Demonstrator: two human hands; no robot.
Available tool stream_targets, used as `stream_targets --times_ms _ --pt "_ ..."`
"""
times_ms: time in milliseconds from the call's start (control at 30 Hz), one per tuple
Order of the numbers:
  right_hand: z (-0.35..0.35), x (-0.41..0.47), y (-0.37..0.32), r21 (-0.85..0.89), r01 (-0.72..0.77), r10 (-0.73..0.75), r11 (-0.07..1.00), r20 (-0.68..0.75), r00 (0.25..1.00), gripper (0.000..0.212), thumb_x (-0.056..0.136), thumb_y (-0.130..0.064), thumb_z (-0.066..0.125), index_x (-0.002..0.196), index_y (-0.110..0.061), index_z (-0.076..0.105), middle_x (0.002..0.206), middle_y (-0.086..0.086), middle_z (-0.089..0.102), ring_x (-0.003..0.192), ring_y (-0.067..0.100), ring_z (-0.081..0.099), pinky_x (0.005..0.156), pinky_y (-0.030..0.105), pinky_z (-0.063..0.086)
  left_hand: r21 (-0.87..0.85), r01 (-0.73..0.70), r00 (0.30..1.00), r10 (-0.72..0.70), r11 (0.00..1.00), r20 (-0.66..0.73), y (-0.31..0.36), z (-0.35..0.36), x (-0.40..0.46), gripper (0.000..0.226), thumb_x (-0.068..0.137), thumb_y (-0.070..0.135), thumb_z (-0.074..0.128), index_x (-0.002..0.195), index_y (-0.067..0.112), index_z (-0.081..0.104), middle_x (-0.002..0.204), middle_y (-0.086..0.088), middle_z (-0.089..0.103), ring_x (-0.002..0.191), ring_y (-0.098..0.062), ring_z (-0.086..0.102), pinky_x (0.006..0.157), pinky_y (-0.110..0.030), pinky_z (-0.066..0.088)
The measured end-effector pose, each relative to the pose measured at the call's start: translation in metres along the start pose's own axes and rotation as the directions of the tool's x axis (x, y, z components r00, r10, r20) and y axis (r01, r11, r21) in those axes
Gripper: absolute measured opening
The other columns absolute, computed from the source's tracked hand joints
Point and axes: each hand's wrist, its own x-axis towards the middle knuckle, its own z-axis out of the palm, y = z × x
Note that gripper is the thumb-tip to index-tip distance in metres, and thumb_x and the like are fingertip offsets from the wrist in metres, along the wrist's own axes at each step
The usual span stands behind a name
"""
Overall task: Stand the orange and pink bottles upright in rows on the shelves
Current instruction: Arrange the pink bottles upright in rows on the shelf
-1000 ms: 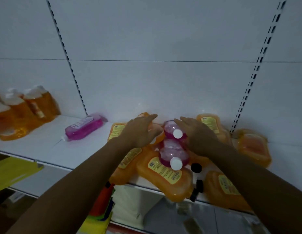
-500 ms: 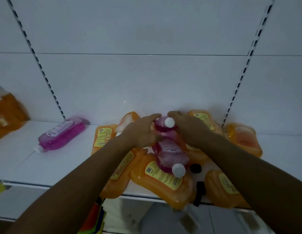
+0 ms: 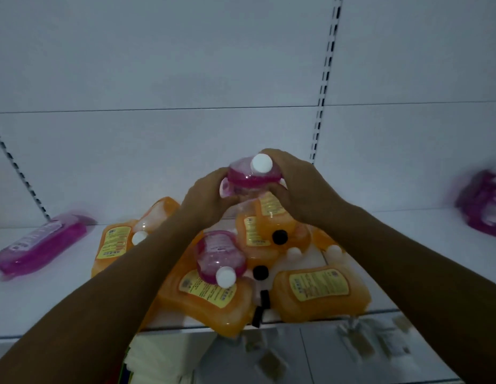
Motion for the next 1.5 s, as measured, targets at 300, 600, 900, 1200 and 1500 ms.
stream_targets --times_ms 300,600,900,1200,1500 --pt "-0.099 -0.081 0.07 -0.038 -0.178 0.174 0.983 -0.099 0.98 0.067 0.088 -0.013 0.068 0.146 -0.01 0.035 0.141 0.008 0.051 0.126 0.019 0.049 0.096 0.01 0.033 -0.14 -0.132 0.976 0.154 0.981 0.155 0.104 0.107 0.027 0.056 0.082 0.051 0.066 0.127 0.02 0.056 0.117 0.003 0.065 0.1 -0.017 0.062 0.086 -0.036 0.053" --pt "-0.175 -0.187 0.155 -0.034 -0.441 0.43 0.897 -0.164 0.888 0.059 0.093 -0.019 0.062 0.145 -0.015 0.035 0.14 0.005 0.049 0.116 0.008 0.046 0.087 0.0 0.03 -0.287 -0.161 0.904 0.258 0.944 0.342 0.198 0.261 0.035 0.044 0.09 0.031 0.065 0.13 0.017 0.052 0.111 0.009 0.06 0.093 -0.006 0.056 0.079 -0.013 0.042" --pt "-0.223 -0.244 0.235 -0.127 -0.701 0.645 0.702 -0.303 0.701 0.057 0.089 -0.014 0.067 0.137 -0.012 0.038 0.133 0.008 0.051 0.119 0.022 0.05 0.094 0.021 0.036 -0.44 -0.167 0.761 0.399 0.882 0.511 0.267 0.39 0.064 0.046 0.092 0.037 0.058 0.132 0.015 0.049 0.122 -0.003 0.064 0.107 -0.021 0.063 0.095 -0.038 0.053" --pt "-0.228 -0.23 0.312 -0.268 -0.768 0.7 0.582 -0.317 0.641 0.056 0.088 -0.016 0.068 0.137 -0.01 0.041 0.135 0.012 0.049 0.122 0.026 0.048 0.103 0.033 0.037 -0.503 -0.122 0.716 0.427 0.856 0.553 0.268 0.47 0.113 0.064 0.086 0.054 0.054 0.136 0.015 0.045 0.114 0.001 0.064 0.095 -0.019 0.067 0.077 -0.008 0.046" --pt "-0.216 -0.22 0.335 -0.236 -0.789 0.702 0.567 -0.363 0.612 0.064 0.089 -0.015 0.066 0.142 -0.012 0.031 0.141 0.007 0.046 0.128 0.027 0.047 0.109 0.042 0.04 -0.453 -0.118 0.694 0.4 0.884 0.599 0.27 0.484 0.128 0.052 0.097 0.037 0.053 0.143 0.018 0.039 0.13 -0.005 0.061 0.112 -0.024 0.062 0.095 -0.03 0.048"
